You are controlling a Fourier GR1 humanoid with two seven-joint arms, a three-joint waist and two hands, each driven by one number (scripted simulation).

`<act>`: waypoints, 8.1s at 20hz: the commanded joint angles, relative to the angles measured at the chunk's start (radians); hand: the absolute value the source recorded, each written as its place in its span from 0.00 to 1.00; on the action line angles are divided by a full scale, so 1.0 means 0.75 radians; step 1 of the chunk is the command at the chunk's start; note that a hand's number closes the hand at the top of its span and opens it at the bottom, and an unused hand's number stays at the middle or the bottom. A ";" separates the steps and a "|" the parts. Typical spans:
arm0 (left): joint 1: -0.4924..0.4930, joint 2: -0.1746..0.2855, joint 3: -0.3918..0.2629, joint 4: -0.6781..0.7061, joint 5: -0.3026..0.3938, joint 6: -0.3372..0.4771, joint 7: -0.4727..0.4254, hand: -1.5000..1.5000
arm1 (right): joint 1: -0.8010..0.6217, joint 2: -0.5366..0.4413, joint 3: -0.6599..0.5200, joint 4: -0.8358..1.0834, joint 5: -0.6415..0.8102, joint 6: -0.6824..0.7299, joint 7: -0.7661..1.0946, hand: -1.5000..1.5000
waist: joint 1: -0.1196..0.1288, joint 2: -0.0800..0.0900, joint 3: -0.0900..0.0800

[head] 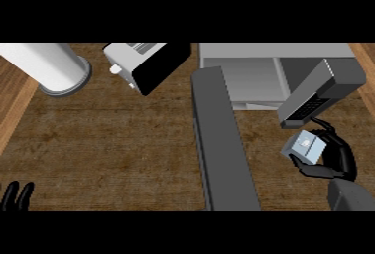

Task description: Pick up the milk, place it into the microwave and close the microwave

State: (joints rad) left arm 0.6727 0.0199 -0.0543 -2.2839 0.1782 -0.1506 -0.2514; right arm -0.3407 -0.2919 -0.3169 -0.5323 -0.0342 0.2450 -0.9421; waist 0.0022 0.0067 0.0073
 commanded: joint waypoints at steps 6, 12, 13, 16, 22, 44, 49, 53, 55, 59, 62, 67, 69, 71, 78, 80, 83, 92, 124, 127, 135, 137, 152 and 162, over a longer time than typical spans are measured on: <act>0.027 -0.007 0.029 -0.008 0.029 -0.011 -0.002 0.00 | 0.028 0.087 0.119 -0.231 -0.031 0.180 -0.030 1.00 | -0.002 -0.015 -0.011; 0.074 -0.025 -0.009 -0.031 0.015 0.008 -0.035 0.00 | 0.138 0.165 0.236 -0.641 -0.044 0.065 0.214 1.00 | -0.009 -0.019 -0.012; 0.060 -0.006 0.070 0.062 0.049 -0.062 -0.085 0.00 | 0.124 0.205 0.257 -0.716 -0.026 -0.019 0.257 1.00 | -0.009 -0.020 -0.012; 0.106 -0.026 0.009 -0.053 0.035 -0.015 -0.001 0.00 | 0.177 0.164 0.255 -0.880 -0.054 -0.011 0.384 1.00 | -0.003 -0.016 -0.011; -0.016 0.016 0.151 0.083 0.116 -0.062 -0.029 0.00 | -0.021 0.215 0.306 -0.878 0.064 -0.221 0.623 1.00 | 0.002 -0.012 -0.011; -0.125 0.055 0.192 0.121 0.169 -0.160 0.010 0.00 | -0.862 0.125 0.111 0.326 0.207 -0.454 0.264 1.00 | 0.110 0.036 -0.006; -0.187 0.053 0.173 0.169 0.122 -0.145 0.020 0.00 | -0.961 0.133 0.135 0.392 0.271 -0.618 0.270 1.00 | 0.129 0.047 -0.007; -0.175 0.035 0.121 0.121 0.123 -0.153 0.034 0.00 | -0.997 0.101 0.126 0.448 0.282 -0.654 0.286 1.00 | 0.169 0.063 -0.005; -0.226 0.039 0.143 0.124 0.115 -0.115 0.062 0.00 | -1.005 0.128 0.096 0.458 0.262 -0.727 0.275 1.00 | 0.162 0.068 -0.004; -0.264 0.057 0.145 0.110 0.080 -0.108 0.072 0.00 | -1.028 0.073 0.023 0.483 0.212 -0.833 0.342 1.00 | 0.175 0.089 -0.002; -0.254 0.055 0.121 0.135 0.046 -0.117 0.065 0.00 | -1.063 0.070 0.023 0.495 0.230 -0.960 0.366 1.00 | 0.200 0.089 -0.004; -0.277 0.076 0.127 0.121 0.012 -0.109 0.084 0.00 | -1.062 0.061 0.137 0.534 0.373 -1.181 0.337 0.00 | 0.235 0.096 -0.005; -0.305 0.079 0.132 0.154 0.015 -0.112 0.077 0.00 | -1.065 0.064 0.144 0.548 0.386 -1.234 0.343 0.00 | 0.236 0.105 -0.006; -0.291 0.073 0.104 0.126 -0.003 -0.107 0.098 0.00 | -1.083 0.036 0.149 0.573 0.396 -1.230 0.380 0.00 | 0.247 0.105 -0.004; -0.323 0.082 0.088 0.184 -0.030 -0.125 0.079 0.00 | -1.112 0.105 0.102 0.607 0.346 -1.118 0.439 0.00 | 0.263 0.112 -0.001; -0.351 0.073 0.080 0.171 -0.037 -0.108 0.093 0.00 | -1.126 0.120 0.088 0.613 0.332 -1.061 0.454 0.00 | 0.253 0.110 0.000; -0.356 0.072 0.054 0.185 -0.066 -0.110 0.096 0.00 | -1.126 0.125 0.075 0.608 0.322 -0.996 0.437 0.00 | 0.242 0.105 0.001; -0.393 0.035 -0.020 0.193 -0.128 -0.083 0.108 0.00 | -1.110 0.088 0.050 0.617 0.307 -0.938 0.443 0.00 | 0.222 0.098 -0.001; -0.499 0.000 -0.196 0.408 -0.247 -0.054 0.117 0.00 | -0.776 0.146 -0.041 0.580 0.212 -0.452 0.103 0.00 | 0.073 0.027 -0.006; -0.520 0.014 -0.209 0.390 -0.213 -0.085 0.155 0.00 | -0.719 0.170 -0.042 0.570 0.206 -0.396 0.054 0.00 | 0.059 0.018 -0.006; -0.712 0.037 -0.321 0.620 -0.348 -0.155 0.159 1.00 | -0.602 0.188 -0.035 0.519 0.195 -0.334 -0.030 0.00 | 0.020 0.004 -0.008; -0.663 0.015 -0.408 0.546 -0.452 -0.098 0.194 1.00 | -0.557 0.192 -0.005 0.469 0.205 -0.306 -0.037 0.00 | 0.005 -0.008 -0.009; -1.073 -0.026 -0.513 1.218 -0.487 -0.034 0.123 1.00 | -0.062 0.144 0.147 -0.075 0.183 -0.090 -0.009 0.00 | -0.064 -0.019 -0.014; -1.180 -0.026 -0.940 1.450 -0.357 0.203 0.032 1.00 | 0.296 0.089 0.153 -0.734 0.029 0.025 0.254 0.00 | -0.081 -0.018 -0.015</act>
State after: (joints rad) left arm -0.1717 0.0046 -0.6266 -1.2652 -0.1257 -0.0754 -0.2114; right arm -0.2058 -0.2083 -0.1985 -0.9069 0.0316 0.2343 -0.8226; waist -0.0536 -0.0083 -0.0031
